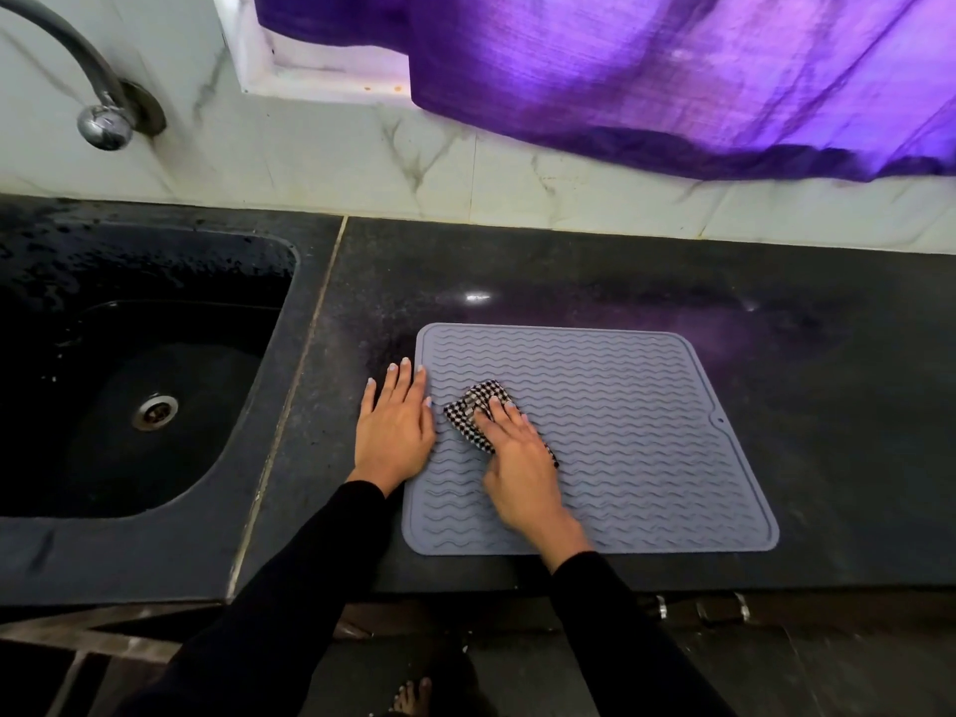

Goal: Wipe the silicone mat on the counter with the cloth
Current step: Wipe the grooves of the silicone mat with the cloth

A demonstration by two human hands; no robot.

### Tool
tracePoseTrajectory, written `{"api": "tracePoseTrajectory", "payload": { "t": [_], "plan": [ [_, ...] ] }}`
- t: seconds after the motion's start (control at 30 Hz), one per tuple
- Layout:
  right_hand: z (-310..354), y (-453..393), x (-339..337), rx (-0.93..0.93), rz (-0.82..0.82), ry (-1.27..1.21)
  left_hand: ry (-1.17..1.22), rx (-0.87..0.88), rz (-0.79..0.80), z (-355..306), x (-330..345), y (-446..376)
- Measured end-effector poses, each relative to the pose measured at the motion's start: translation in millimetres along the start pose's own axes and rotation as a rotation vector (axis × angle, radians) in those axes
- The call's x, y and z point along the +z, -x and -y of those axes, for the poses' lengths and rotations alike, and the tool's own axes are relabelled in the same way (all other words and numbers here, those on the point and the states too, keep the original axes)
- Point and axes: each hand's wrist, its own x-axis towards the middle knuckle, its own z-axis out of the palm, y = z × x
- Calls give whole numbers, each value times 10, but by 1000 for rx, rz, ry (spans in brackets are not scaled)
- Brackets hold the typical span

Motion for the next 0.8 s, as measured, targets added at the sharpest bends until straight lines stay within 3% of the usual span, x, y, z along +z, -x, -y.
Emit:
{"api": "tracePoseTrajectory", "payload": {
  "t": [0.13,0.27,0.37,0.43,0.53,0.8],
  "plan": [
    [-141,-114,-130,128,80,-359,44,-26,-9,-17,-18,-1],
    [-189,-155,-311,307,56,-741,109,-43,-17,-13,-62,37],
    [-142,67,-331,172,-4,-509,113,-97,27,-13,-63,139],
    [-44,319,-219,41,60,-339,51,-118,34,-54,-29,236],
    [46,588,27,-166,-4,70,-30,-114,-12,-105,13,308],
    [18,693,15,-163,-139,352,13,-109,-16,-61,12,314]
  ]
}}
